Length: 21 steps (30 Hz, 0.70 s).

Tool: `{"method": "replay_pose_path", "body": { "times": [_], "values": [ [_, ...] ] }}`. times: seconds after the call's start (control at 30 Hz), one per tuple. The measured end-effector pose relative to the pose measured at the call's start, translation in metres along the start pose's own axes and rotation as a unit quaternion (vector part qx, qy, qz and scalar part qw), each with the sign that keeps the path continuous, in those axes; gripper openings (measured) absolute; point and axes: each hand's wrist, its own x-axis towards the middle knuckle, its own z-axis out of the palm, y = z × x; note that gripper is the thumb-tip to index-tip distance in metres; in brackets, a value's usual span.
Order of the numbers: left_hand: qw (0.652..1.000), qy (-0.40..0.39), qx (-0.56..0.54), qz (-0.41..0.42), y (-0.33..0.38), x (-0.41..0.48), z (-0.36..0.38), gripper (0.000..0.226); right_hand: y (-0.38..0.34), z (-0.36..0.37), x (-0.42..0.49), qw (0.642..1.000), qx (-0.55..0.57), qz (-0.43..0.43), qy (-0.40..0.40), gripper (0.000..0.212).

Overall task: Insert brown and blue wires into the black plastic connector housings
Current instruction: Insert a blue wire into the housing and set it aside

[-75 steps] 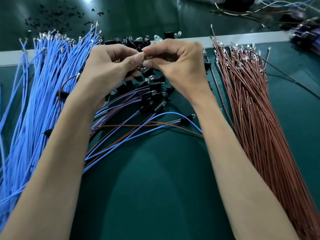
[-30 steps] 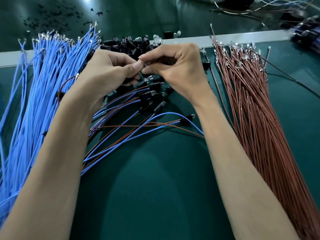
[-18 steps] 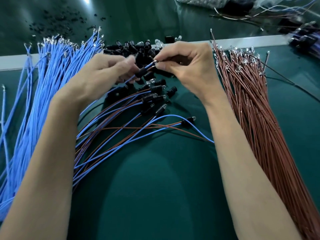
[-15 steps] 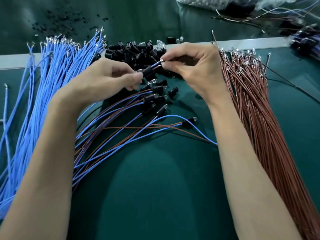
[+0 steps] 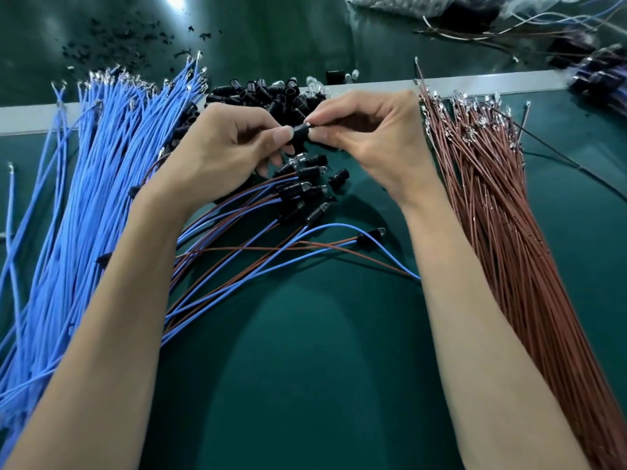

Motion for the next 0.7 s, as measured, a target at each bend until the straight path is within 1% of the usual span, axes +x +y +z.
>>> {"method": "replay_pose_path", "body": {
  "times": [0.17, 0.3, 0.33, 0.43, 0.5, 0.7],
  "values": [
    [1.0, 0.02, -0.02, -0.01, -0.005, 0.001, 0.002, 0.023, -0.004, -0.004, 0.0, 0.999, 0.031, 0.024, -0.015, 0.031],
    [0.999, 0.008, -0.04, -0.013, 0.0, 0.001, 0.0, 0.026, -0.01, -0.005, -0.001, 0.991, 0.051, 0.071, -0.098, 0.045],
    [0.999, 0.001, -0.04, -0.016, 0.001, 0.001, 0.0, 0.028, -0.01, -0.003, 0.0, 0.99, 0.04, 0.074, -0.11, 0.045],
    [0.998, -0.025, -0.034, -0.037, 0.001, 0.0, 0.002, 0.037, -0.011, 0.004, 0.001, 0.992, -0.006, 0.057, -0.115, 0.026],
    [0.997, -0.035, -0.038, -0.049, 0.002, 0.0, 0.001, 0.035, -0.011, 0.006, 0.0, 0.992, -0.019, 0.047, -0.116, 0.019],
    [0.995, -0.045, -0.063, -0.065, 0.003, -0.001, -0.001, 0.027, -0.016, 0.006, 0.0, 0.992, -0.029, 0.04, -0.114, 0.015]
  ]
}}
